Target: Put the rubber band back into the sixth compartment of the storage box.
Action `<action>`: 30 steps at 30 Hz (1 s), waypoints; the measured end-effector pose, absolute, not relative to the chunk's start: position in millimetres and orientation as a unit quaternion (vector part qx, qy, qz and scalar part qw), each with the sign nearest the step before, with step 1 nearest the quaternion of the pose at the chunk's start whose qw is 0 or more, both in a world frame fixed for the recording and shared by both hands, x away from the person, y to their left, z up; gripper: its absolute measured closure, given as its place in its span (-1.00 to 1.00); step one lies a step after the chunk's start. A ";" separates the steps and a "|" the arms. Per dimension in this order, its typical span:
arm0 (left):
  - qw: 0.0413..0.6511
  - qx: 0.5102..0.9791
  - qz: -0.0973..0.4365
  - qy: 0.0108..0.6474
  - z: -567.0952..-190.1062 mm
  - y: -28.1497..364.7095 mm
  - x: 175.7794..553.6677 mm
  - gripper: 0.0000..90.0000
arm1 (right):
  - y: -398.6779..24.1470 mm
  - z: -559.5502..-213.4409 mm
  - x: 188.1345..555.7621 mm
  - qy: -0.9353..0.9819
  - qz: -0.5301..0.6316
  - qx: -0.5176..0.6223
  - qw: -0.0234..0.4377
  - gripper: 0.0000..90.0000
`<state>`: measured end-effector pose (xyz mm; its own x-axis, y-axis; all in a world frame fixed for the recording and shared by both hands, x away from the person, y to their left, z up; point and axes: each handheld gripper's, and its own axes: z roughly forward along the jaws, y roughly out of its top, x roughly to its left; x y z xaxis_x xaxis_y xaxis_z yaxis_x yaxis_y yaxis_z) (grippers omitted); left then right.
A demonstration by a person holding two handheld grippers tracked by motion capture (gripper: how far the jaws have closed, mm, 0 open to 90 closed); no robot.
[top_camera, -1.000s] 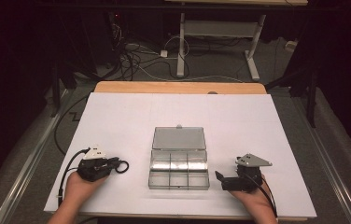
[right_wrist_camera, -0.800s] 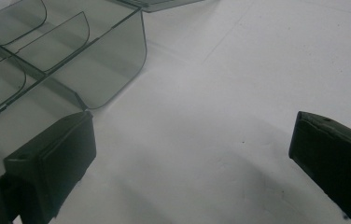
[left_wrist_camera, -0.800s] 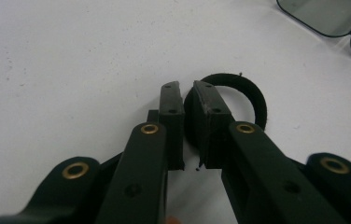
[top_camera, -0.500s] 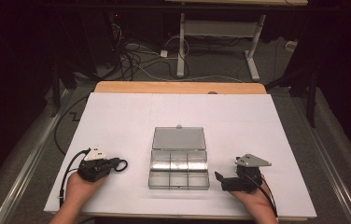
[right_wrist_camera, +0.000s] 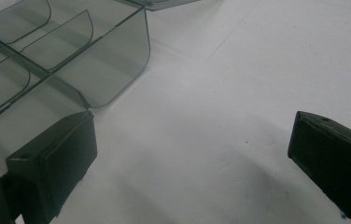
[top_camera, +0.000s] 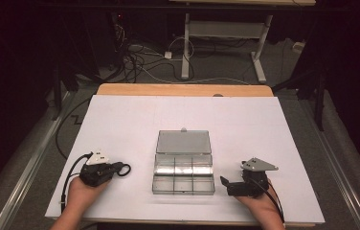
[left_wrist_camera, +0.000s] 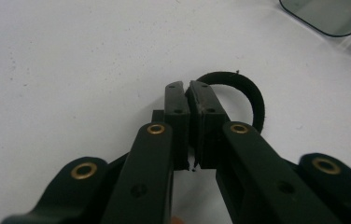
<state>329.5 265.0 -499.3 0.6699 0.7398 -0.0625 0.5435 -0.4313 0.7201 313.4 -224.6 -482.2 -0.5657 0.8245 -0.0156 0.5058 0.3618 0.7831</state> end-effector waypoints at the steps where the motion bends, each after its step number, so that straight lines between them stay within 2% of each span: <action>1: 0.370 0.836 0.133 0.384 -499.3 265.1 329.5 0.89 | -224.6 -482.2 313.3 0.798 0.381 0.417 0.209 -0.96; 30: 0.412 0.819 0.130 0.377 -490.1 262.1 323.0 0.90 | -224.7 -482.1 313.6 0.797 0.381 0.418 0.211 -1.00</action>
